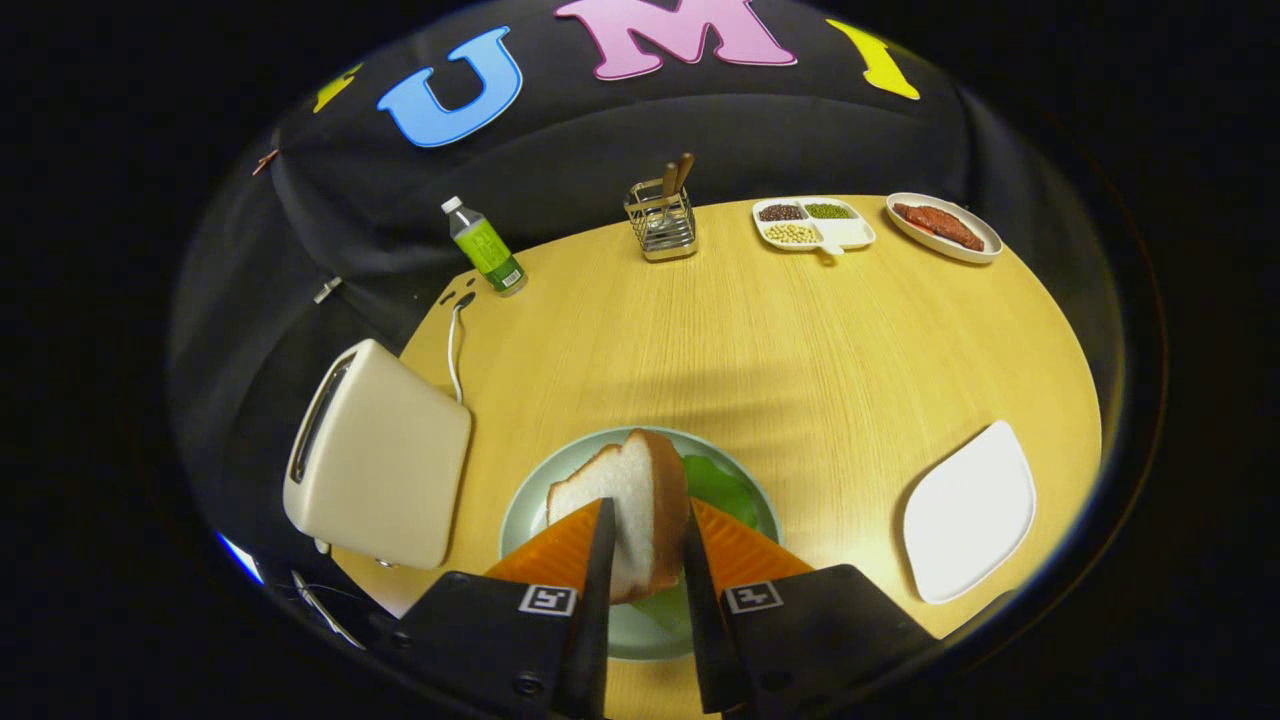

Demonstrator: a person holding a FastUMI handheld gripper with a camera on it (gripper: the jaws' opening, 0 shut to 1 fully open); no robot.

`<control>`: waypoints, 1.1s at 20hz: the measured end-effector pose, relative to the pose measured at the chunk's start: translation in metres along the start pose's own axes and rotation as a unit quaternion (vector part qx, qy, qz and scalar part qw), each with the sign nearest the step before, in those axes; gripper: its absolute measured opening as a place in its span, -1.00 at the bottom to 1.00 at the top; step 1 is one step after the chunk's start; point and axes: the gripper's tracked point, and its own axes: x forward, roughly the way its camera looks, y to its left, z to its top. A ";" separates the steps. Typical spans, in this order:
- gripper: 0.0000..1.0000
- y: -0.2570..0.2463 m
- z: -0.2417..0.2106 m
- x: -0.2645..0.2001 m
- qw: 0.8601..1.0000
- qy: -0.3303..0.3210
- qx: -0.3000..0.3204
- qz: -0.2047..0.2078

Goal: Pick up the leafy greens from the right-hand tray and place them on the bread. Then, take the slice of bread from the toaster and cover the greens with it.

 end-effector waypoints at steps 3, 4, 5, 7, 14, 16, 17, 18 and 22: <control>0.15 -0.017 -0.004 -0.003 0.999 -0.007 -0.036 -0.037; 0.29 -0.020 -0.002 -0.005 0.998 -0.012 -0.042 -0.042; 0.48 -0.022 0.000 -0.009 0.998 -0.018 -0.044 -0.046; 0.76 -0.026 0.007 -0.017 0.997 -0.031 -0.050 -0.051; 0.98 -0.043 0.082 -0.091 0.984 -0.145 -0.067 -0.081; 0.98 -0.048 0.108 -0.119 0.977 -0.182 -0.072 -0.087; 0.98 -0.050 0.120 -0.135 0.973 -0.198 -0.075 -0.091; 0.98 -0.052 0.134 -0.152 0.969 -0.217 -0.077 -0.094; 0.98 -0.069 0.171 -0.206 0.951 -0.277 -0.092 -0.105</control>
